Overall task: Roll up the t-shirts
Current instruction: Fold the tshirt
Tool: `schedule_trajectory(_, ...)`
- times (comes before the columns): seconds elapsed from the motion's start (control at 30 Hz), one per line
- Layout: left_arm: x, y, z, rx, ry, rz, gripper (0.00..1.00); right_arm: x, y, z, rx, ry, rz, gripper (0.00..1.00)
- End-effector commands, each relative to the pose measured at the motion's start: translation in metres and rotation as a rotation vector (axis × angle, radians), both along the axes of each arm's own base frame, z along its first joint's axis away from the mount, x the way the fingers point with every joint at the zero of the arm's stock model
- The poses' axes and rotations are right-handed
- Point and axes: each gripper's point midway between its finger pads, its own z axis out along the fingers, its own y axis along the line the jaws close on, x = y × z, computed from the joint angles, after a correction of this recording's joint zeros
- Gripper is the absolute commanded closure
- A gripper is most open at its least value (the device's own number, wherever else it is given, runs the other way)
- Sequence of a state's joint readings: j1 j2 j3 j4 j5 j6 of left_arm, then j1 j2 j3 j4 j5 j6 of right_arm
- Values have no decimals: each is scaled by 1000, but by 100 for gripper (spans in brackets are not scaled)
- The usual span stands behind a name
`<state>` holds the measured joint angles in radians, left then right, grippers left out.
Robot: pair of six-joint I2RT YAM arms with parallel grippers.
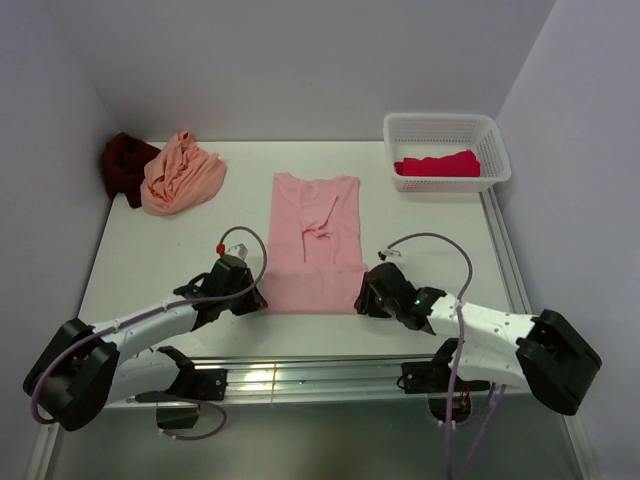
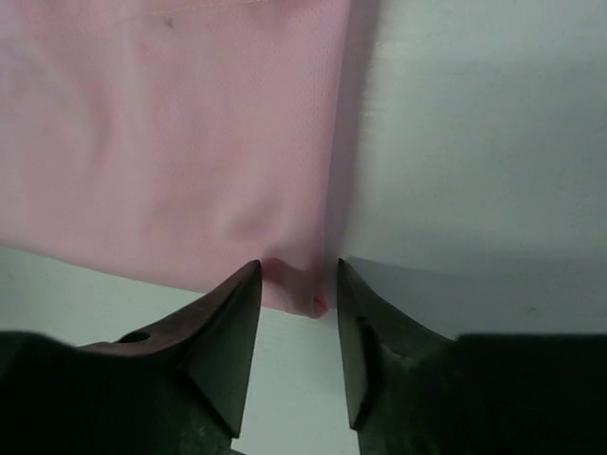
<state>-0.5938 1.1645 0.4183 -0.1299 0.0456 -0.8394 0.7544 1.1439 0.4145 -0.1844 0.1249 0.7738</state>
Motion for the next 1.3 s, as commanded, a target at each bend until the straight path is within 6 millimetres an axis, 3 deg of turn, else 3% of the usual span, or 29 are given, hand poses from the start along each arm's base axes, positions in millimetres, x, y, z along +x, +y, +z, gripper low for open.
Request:
schedule_trajectory(0.0, -6, -2, 1, -10, -28, 41, 94, -2, -5, 4, 59, -84, -106, 53)
schedule_trajectory(0.07, -8, -2, 5, -20, -76, 50, 67, -6, -4, 7, 100, -133, -120, 50)
schedule_trajectory(0.2, -13, -1, 8, -33, -133, 61, 56, -7, -4, 16, 142, -215, -149, 49)
schedule_trajectory(0.4, -11, 3, 27, -86, -232, 85, 53, -14, -3, 24, 112, -290, -177, 51)
schedule_trajectory(0.47, -8, 2, 36, -114, -280, 92, 54, -12, -11, 22, 48, -328, -223, 52)
schedule_trajectory(0.5, -10, 1, 39, -127, -294, 91, 54, -17, -2, 27, 45, -343, -200, 52)
schedule_trajectory(0.53, -9, 0, 41, -136, -309, 96, 54, -20, -6, 24, -4, -346, -197, 52)
schedule_trajectory(0.67, -12, -4, 36, -153, -317, 112, 54, -25, -11, 15, -135, -386, -255, 53)
schedule_trajectory(0.7, -14, -3, 25, -128, -298, 126, 54, -25, -6, 17, -141, -392, -252, 53)
schedule_trajectory(0.8, -16, -8, 21, -100, -286, 143, 54, -28, -1, 11, -163, -397, -227, 54)
schedule_trajectory(0.9, -20, -6, 16, -24, -299, 170, 54, -27, -2, 12, -137, -408, -225, 53)
schedule_trajectory(1.13, -28, -6, 13, -36, -336, 185, 53, -28, 1, 18, -26, -436, -180, 46)
schedule_trajectory(1.27, -35, -7, 10, -47, -341, 201, 53, -26, 0, 16, -55, -438, -185, 46)
